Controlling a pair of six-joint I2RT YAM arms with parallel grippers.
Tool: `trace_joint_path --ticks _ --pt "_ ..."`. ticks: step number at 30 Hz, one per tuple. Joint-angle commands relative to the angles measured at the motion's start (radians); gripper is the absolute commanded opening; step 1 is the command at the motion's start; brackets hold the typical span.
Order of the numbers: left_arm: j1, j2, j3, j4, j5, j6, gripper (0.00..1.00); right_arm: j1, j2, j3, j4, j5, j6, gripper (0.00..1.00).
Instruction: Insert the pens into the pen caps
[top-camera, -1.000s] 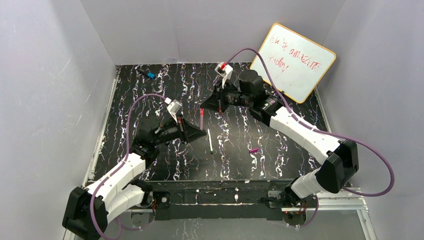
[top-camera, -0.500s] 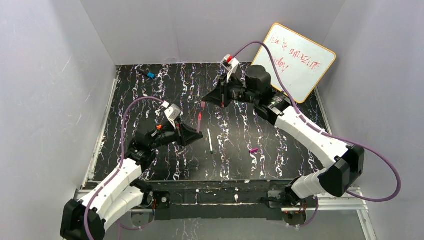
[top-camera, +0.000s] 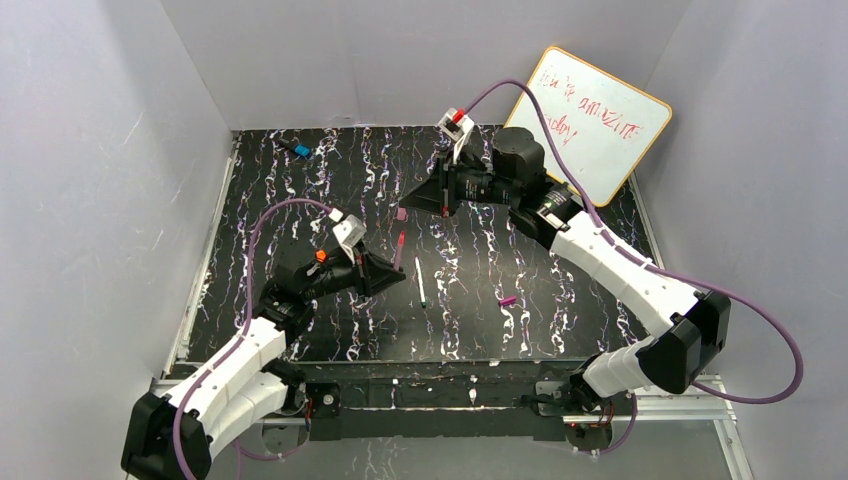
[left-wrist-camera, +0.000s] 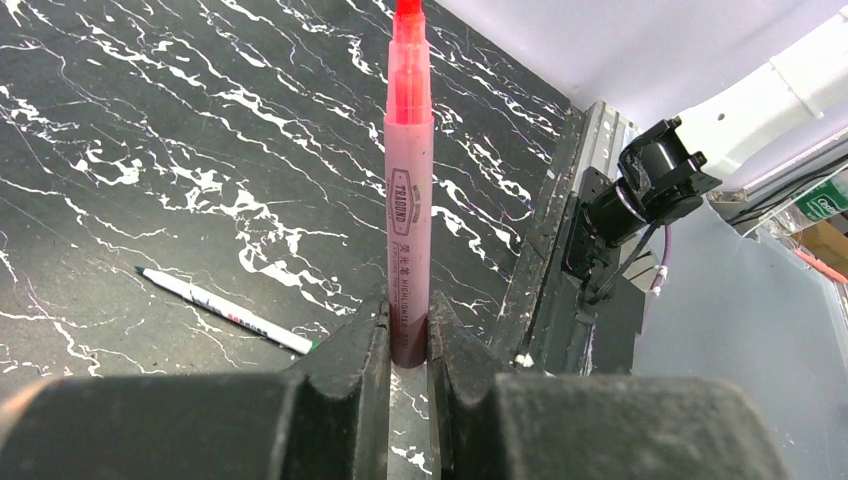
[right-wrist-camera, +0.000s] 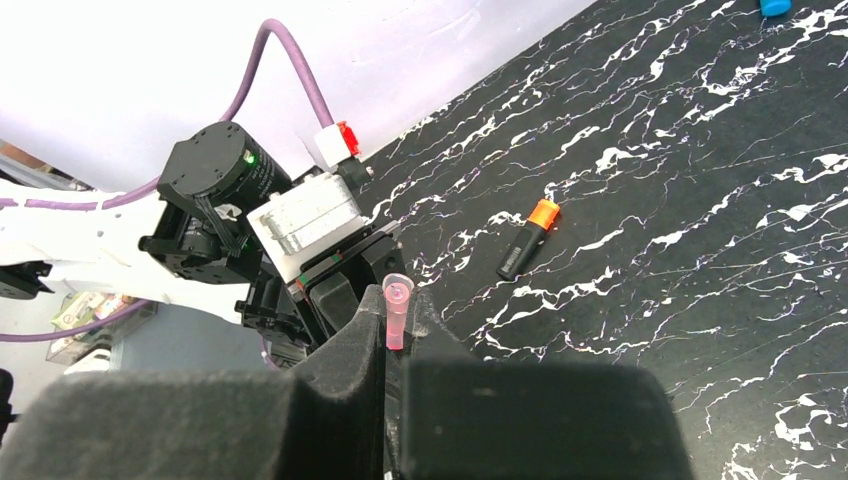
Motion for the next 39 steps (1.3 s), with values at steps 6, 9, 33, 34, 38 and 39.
trace_joint_path --ticks 6,9,33,34,38,39 --pt "0.006 -0.029 -0.003 0.099 -0.007 -0.038 0.0 -0.005 -0.018 -0.018 0.02 -0.005 0.008 0.01" --pt "0.006 -0.029 0.005 0.1 -0.003 -0.045 0.0 -0.004 -0.022 -0.043 0.039 -0.001 0.018 0.01" --pt "0.006 -0.016 0.034 0.086 0.001 -0.053 0.0 -0.003 -0.079 -0.119 0.13 0.08 0.044 0.01" --pt "0.006 -0.018 0.035 0.084 0.002 -0.05 0.0 -0.004 -0.09 -0.126 0.139 0.103 0.044 0.01" --pt "0.006 -0.019 0.038 0.073 0.004 -0.046 0.0 -0.003 -0.094 -0.13 0.15 0.111 0.049 0.01" --pt "0.006 -0.018 0.039 0.074 0.004 -0.046 0.0 -0.004 -0.084 -0.121 0.139 0.099 0.049 0.01"
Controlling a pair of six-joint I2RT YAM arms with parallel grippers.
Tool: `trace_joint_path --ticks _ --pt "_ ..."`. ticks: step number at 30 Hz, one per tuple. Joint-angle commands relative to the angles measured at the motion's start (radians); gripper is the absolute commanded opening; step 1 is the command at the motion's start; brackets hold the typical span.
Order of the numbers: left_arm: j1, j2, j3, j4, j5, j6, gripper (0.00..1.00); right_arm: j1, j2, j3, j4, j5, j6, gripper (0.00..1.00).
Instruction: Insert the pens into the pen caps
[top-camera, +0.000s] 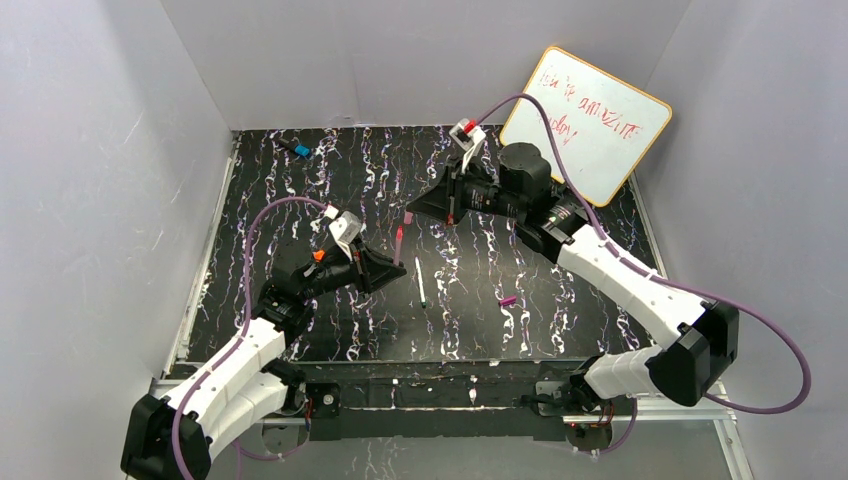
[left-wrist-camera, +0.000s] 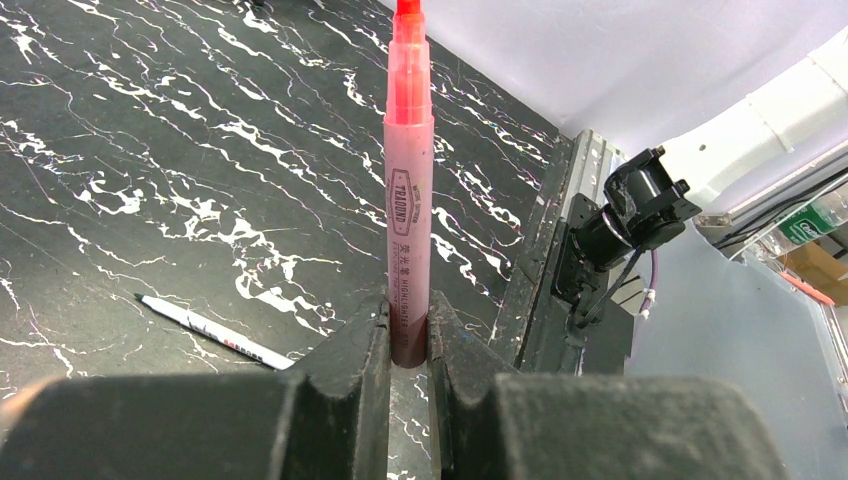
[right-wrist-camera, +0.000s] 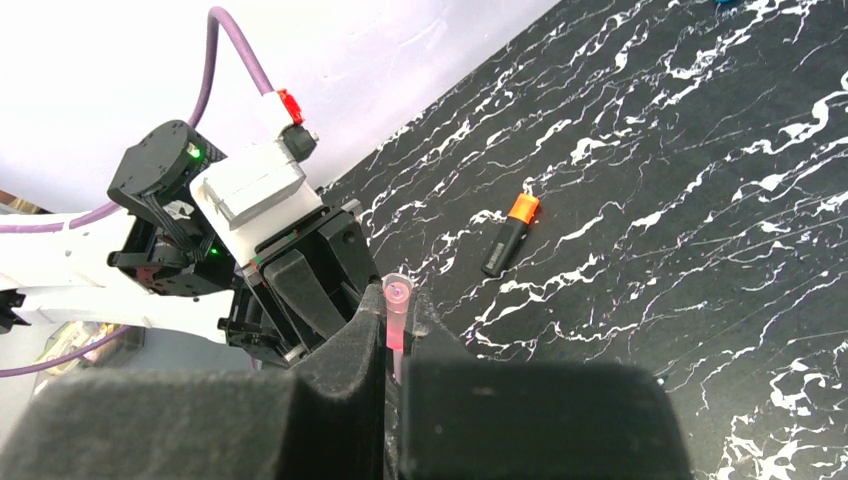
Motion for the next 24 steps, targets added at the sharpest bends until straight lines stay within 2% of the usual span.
trace_joint_path --ticks 1,24 --pt "0.006 -0.009 0.036 0.005 0.014 0.007 0.0 -0.002 -0.009 0.022 0.055 0.004 0.005 0.01" --pt "0.006 -0.022 0.03 0.003 0.013 -0.003 0.0 0.016 0.023 -0.015 0.088 -0.031 0.024 0.01"
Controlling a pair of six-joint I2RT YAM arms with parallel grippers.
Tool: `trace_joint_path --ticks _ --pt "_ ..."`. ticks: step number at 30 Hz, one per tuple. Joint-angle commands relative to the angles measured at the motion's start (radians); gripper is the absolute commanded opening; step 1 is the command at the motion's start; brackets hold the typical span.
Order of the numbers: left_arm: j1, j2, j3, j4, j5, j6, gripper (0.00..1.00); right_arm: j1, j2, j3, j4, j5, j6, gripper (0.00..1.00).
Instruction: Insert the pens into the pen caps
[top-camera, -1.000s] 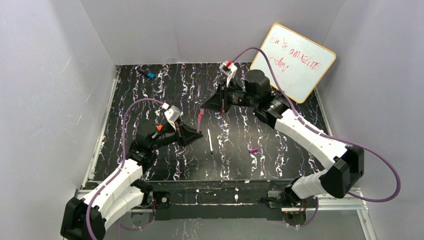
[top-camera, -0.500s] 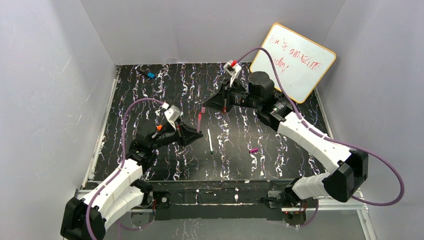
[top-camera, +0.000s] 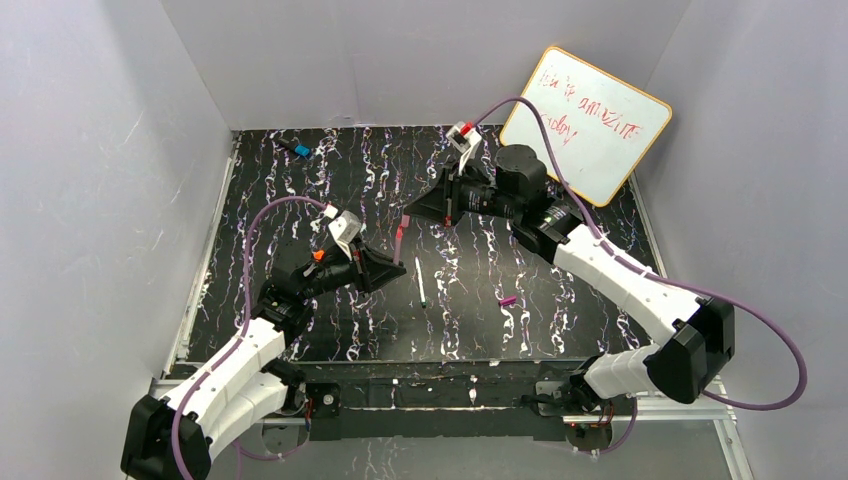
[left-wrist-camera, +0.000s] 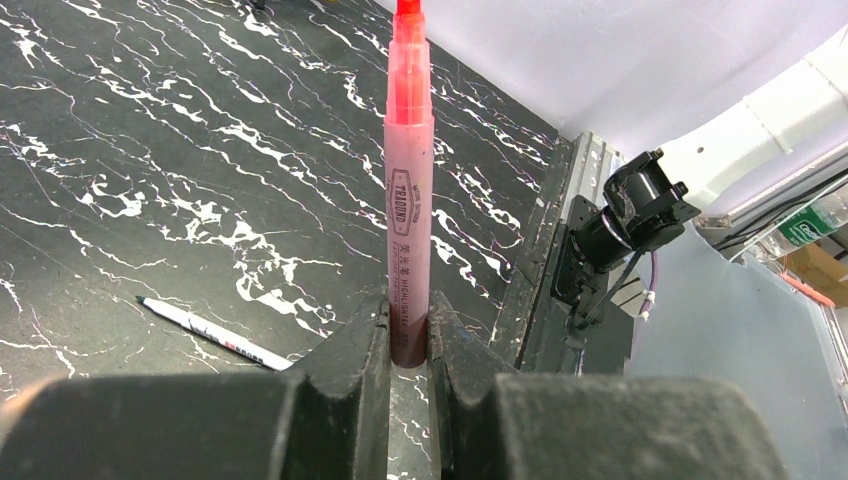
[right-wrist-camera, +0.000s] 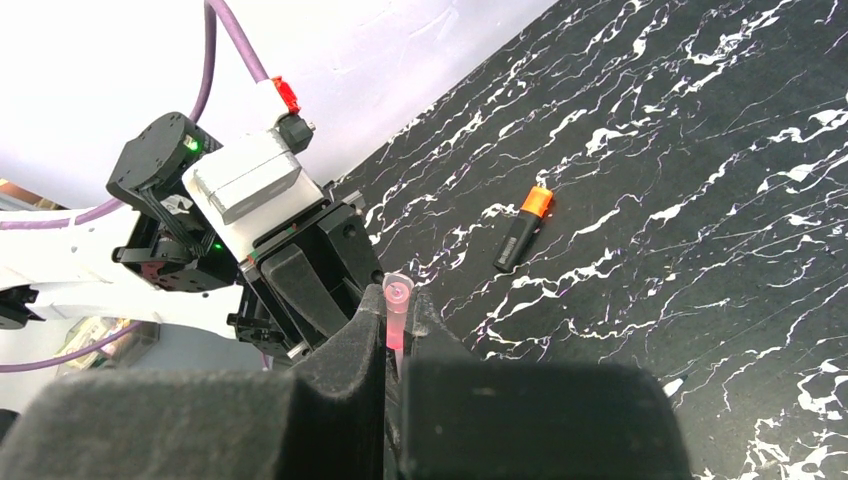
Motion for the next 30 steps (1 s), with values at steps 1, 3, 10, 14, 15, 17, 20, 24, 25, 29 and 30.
trace_joint_path --ticks 1,3,10,14,15,17,20,24,25,29,30 --pt "0.006 -0.022 0.025 0.007 0.014 -0.003 0.0 0.015 0.019 0.0 0.052 -0.018 -0.002 0.01" --pt "0.006 -0.022 0.026 0.007 0.011 -0.002 0.0 0.019 0.026 0.001 0.048 -0.02 -0.004 0.01" --pt "0.006 -0.019 0.026 0.004 0.013 0.0 0.0 0.028 0.028 -0.011 0.055 -0.01 -0.007 0.01" --pt "0.006 -0.019 0.026 0.002 0.014 0.0 0.0 0.027 0.013 -0.012 0.067 0.026 -0.009 0.01" --pt "0.006 -0.019 0.026 0.0 0.014 0.0 0.0 0.028 0.009 -0.011 0.073 0.034 -0.011 0.01" --pt "0.006 -0.019 0.027 -0.002 0.013 0.001 0.0 0.027 0.004 -0.003 0.073 0.044 -0.016 0.01" --pt "0.006 -0.02 0.027 -0.003 0.013 0.0 0.0 0.028 0.011 0.009 0.065 0.04 -0.02 0.01" --pt "0.006 -0.025 0.029 -0.009 0.011 0.003 0.0 0.028 0.012 -0.005 0.065 0.027 -0.019 0.01" --pt "0.006 -0.026 0.029 -0.009 0.011 0.003 0.0 0.028 0.009 -0.012 0.068 0.029 -0.019 0.01" --pt "0.006 -0.029 0.027 -0.015 0.012 0.004 0.0 0.027 -0.006 -0.034 0.081 0.059 -0.024 0.01" --pt "0.006 -0.029 0.026 -0.017 0.012 0.004 0.0 0.027 -0.011 -0.037 0.086 0.068 -0.027 0.01"
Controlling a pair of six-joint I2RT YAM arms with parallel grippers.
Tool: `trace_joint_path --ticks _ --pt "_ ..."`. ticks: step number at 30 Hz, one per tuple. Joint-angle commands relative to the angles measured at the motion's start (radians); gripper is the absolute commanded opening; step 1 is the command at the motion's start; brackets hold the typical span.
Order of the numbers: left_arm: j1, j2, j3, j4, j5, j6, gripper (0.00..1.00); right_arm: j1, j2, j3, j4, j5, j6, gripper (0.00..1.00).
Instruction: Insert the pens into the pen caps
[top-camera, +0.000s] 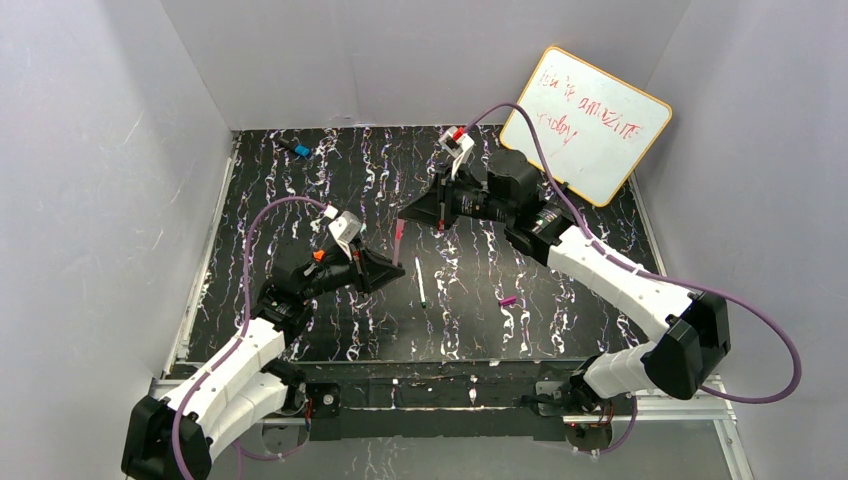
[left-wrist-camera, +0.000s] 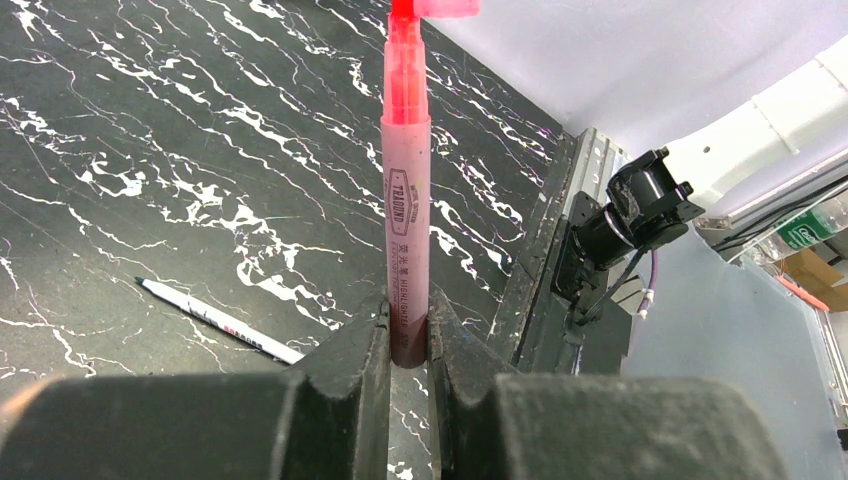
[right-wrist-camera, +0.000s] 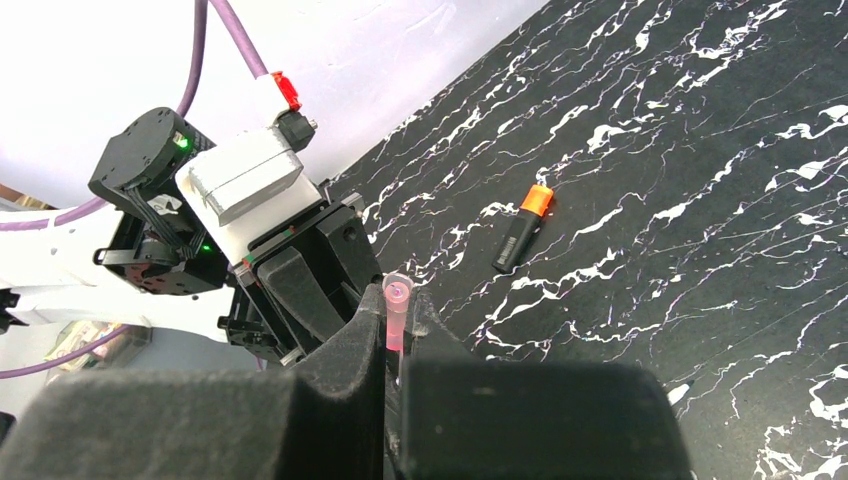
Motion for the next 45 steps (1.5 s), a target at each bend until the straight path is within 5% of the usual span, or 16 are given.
trace_joint_path --ticks 1,45 --pt "0.001 -0.028 0.026 0.013 0.017 0.011 0.0 0.003 -0.041 -0.026 0.061 0.047 -0.028 0.01" --pt "0.001 -0.019 0.038 -0.062 -0.013 0.124 0.0 0.002 -0.036 -0.024 0.082 0.007 -0.028 0.01"
